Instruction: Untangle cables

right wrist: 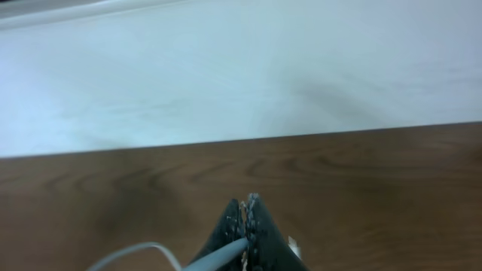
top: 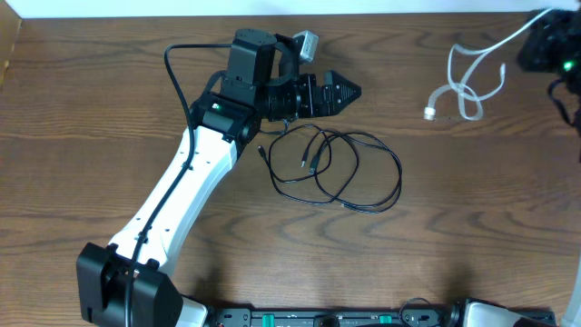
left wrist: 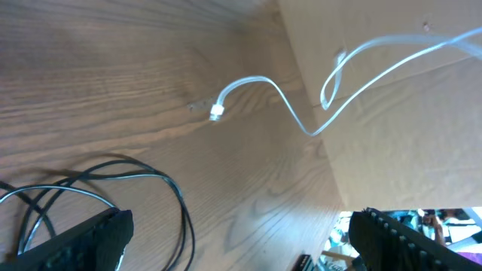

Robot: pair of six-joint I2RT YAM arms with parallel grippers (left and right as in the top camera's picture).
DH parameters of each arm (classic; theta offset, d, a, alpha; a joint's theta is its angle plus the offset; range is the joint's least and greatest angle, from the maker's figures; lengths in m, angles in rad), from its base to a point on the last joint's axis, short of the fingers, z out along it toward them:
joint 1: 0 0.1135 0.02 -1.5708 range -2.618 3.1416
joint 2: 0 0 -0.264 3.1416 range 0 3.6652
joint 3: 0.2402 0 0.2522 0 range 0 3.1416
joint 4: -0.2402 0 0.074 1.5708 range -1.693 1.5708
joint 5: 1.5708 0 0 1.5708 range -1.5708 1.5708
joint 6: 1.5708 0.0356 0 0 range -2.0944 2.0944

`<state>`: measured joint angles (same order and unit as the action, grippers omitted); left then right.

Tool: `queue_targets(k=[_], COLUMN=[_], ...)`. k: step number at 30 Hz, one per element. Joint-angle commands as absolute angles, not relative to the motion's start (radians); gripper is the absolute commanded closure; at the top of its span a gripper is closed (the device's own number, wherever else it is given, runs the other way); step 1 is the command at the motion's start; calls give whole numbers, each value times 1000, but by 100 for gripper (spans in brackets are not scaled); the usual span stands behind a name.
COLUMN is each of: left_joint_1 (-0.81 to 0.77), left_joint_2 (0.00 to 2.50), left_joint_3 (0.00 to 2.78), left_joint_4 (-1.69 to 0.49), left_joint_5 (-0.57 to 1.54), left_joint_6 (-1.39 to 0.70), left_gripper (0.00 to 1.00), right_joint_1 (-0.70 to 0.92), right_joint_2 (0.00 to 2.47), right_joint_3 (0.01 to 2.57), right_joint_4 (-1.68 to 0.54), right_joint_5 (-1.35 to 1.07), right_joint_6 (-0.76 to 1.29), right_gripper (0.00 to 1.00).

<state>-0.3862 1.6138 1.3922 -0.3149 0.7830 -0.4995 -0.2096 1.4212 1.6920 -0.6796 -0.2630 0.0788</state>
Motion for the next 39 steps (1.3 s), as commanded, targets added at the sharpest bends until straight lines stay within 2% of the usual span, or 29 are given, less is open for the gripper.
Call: queue_targets(k=[1, 6, 7, 13, 18, 27, 32, 34, 37, 38, 39], left_joint_1=[-381, -378, -378, -378, -378, -378, -379, -379, -379, -379, -379], left_joint_2=[1604, 1593, 1580, 1533, 1509, 1474, 1469, 1469, 1469, 1469, 1469], left_joint_3=[1405, 1405, 1405, 1405, 1405, 1405, 1405, 1405, 1405, 1405, 1405], left_joint_4=[-360, -525, -582, -648, -690, -763, -777, -782, -784, -784, -784], left_joint_5=[745, 550, 469, 373, 373, 373, 373, 373, 373, 373, 373], left_joint_6=[-429, -319, -296, -258, -221, -218, -218, -218, -218, -218, -218], left_gripper=[3, 3, 3, 3, 3, 3, 3, 3, 3, 3, 3], right_joint_1=[-263, -323, -334, -373, -420, -477, -479, -479, -478, -477, -477], right_joint_2=[1491, 1643, 1718, 1919, 2045, 2303, 2464, 2541, 2620, 2633, 2638], right_joint_3=[1707, 1734, 1813, 2273, 2554, 2569, 2569, 2569, 2569, 2569, 2569], right_joint_4=[-638, -577, -614, -800, -786, -722, -766, -809, -868, -879, -888], right_joint_5=[-237, -284, -297, -279, -330, -313, -190, -147, -148, -148, -148], right_joint_6=[97, 131, 130, 123, 140, 129, 125, 125, 117, 117, 117], right_gripper=[99, 99, 99, 99, 99, 99, 99, 90, 87, 80, 67])
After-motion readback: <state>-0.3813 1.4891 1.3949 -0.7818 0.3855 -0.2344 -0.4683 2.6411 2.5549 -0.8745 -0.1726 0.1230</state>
